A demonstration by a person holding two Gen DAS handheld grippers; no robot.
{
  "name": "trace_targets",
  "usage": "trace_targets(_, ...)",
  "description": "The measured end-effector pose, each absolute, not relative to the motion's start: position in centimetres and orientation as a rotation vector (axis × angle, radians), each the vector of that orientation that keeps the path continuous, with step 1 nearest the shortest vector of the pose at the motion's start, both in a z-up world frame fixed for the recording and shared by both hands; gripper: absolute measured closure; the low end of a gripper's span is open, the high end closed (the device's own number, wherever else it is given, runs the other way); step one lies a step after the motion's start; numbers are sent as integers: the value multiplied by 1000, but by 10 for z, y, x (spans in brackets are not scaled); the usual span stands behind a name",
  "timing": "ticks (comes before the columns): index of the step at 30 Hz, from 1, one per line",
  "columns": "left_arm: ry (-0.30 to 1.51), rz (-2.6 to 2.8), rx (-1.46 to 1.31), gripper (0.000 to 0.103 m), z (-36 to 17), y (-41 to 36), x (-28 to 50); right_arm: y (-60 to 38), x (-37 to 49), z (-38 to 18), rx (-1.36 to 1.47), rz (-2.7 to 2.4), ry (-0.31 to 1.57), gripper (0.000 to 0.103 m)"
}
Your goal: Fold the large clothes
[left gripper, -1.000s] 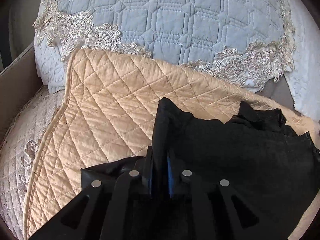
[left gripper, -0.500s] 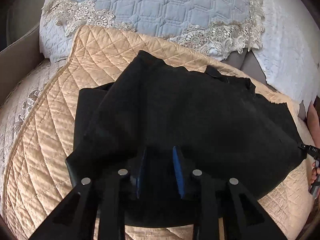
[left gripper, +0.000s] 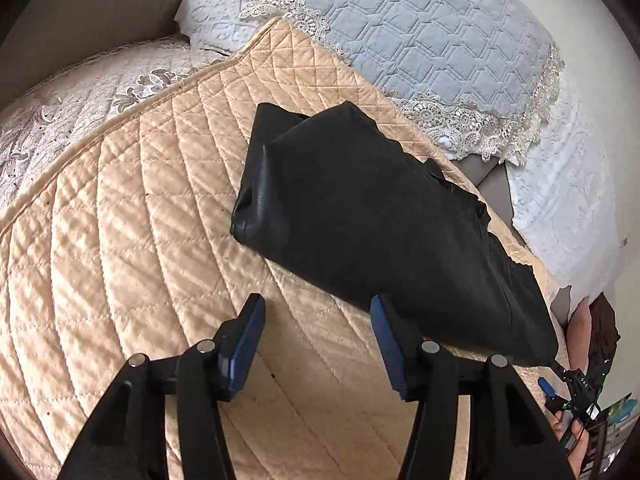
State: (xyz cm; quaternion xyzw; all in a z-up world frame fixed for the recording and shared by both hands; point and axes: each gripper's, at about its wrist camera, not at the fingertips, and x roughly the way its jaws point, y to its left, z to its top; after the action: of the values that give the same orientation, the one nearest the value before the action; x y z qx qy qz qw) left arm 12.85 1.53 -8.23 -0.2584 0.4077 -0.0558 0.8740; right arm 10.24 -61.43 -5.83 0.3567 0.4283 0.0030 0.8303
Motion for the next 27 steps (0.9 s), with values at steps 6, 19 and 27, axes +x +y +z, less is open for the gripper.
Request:
trace_targets(6, 822, -54, -590, 33, -88, 19, 162, -631, 123, -64, 894, -11, 821, 39)
trace_targets(19, 795, 65, -527, 65, -91, 15, 180, -634, 131, -64, 898, -86, 776, 50)
trace_targets(27, 755, -41, -537, 85, -49, 21, 155, -629, 111, -27, 889, -56, 748, 89)
